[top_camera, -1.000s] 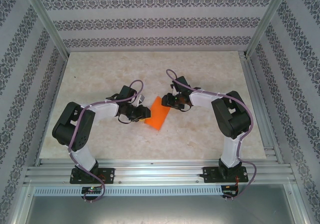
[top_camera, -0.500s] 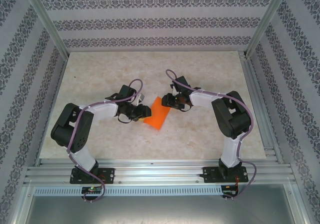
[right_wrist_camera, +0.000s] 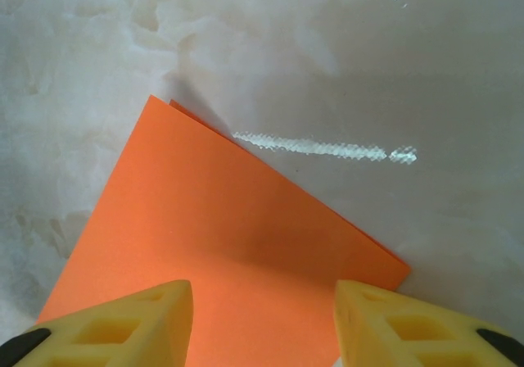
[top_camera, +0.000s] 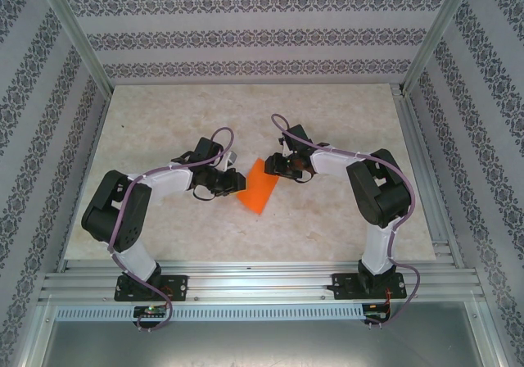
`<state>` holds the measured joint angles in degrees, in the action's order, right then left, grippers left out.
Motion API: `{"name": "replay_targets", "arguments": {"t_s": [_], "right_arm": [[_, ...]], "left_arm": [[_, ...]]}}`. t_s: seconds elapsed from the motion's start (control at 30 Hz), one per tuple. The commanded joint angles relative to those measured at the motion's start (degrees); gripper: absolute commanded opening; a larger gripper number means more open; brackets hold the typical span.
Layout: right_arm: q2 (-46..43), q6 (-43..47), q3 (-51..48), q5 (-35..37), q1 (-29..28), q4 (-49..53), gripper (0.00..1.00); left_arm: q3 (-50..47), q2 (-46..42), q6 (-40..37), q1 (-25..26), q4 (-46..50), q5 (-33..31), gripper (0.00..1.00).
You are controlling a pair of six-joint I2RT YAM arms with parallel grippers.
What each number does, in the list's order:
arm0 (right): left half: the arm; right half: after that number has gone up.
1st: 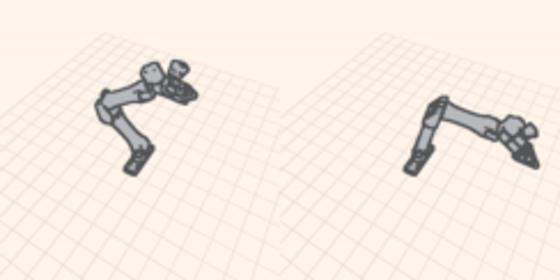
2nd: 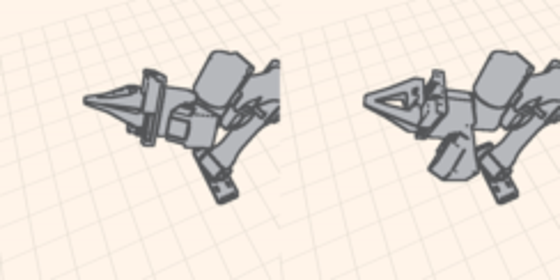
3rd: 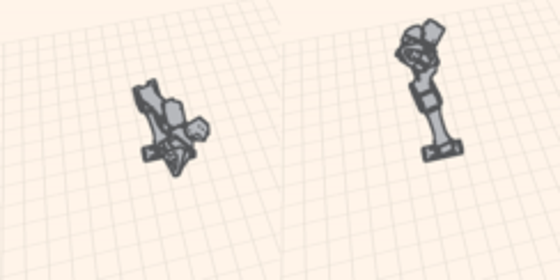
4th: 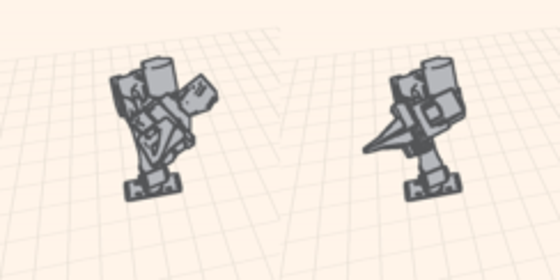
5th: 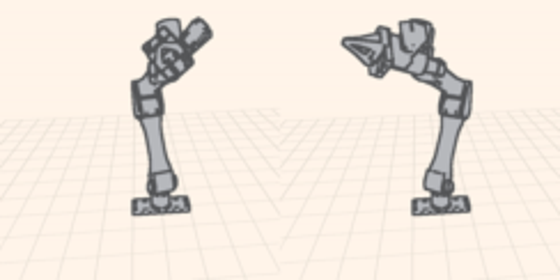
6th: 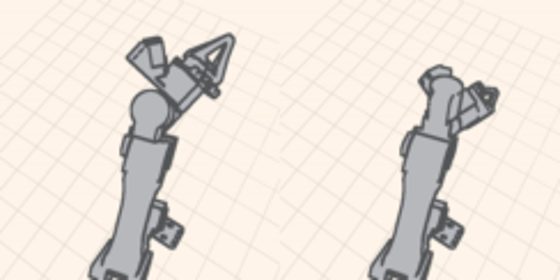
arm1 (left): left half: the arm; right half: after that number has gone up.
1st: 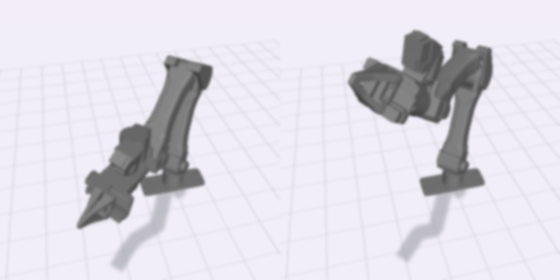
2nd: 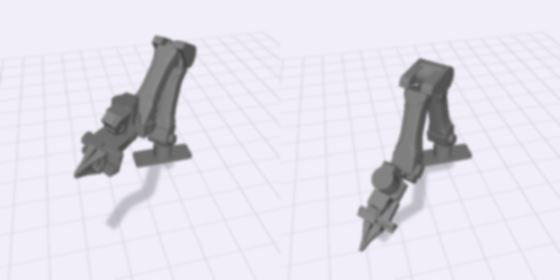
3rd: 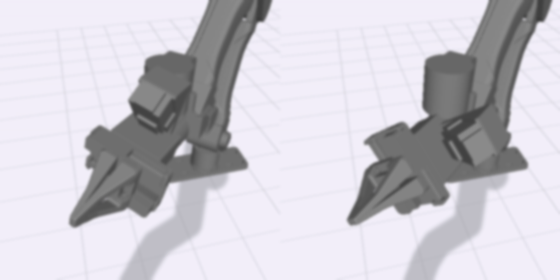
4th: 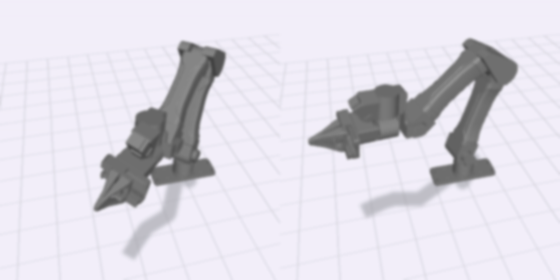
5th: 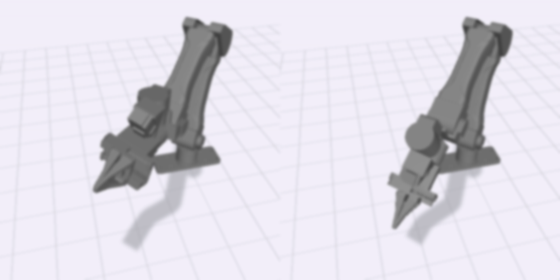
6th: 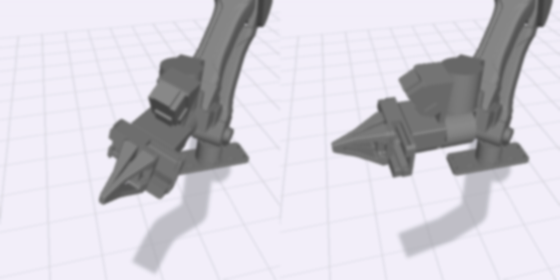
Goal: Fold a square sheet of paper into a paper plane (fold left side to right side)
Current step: Third fold the triangle at the center of the table.
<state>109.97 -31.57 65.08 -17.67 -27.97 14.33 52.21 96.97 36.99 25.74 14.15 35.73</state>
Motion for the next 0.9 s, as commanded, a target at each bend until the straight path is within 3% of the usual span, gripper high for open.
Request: {"name": "replay_targets", "arguments": {"t_s": [0.0, 0.13, 0.27, 0.47, 0.63, 0.87], "right_arm": [[-3.48, 0.87, -1.33, -1.31, 0.38, -2.4, 0.51], [-10.54, 3.14, -4.12, -0.02, 0.2, -1.87, 0.59], [-19.81, 4.06, -12.22, 1.11, -2.15, -4.86, 0.61], [-32.53, 2.32, -27.41, 12.79, -14.66, -18.23, 0.66], [-30.11, 7.27, -26.08, 23.95, -25.88, -18.55, 0.68], [-21.37, 16.52, -17.56, 32.64, -32.15, -14.1, 0.68]], "left_arm": [[1.84, 0.49, 0.36, 1.38, -0.95, 0.2, 0.13], [2.31, 0.49, 2.01, 1.85, -0.62, -1.02, 0.09], [2.13, 0.24, 5.91, 2.76, -0.96, -2.39, 0.05], [2.78, -0.46, 9.72, 3.08, 1.81, -3.97, 0.01], [3.9, -1.53, 9.74, 3.16, 5.38, -5.0, 0.0], [3.87, -2.4, 10.02, 3.17, 6.77, -5.59, 0.01]]}}
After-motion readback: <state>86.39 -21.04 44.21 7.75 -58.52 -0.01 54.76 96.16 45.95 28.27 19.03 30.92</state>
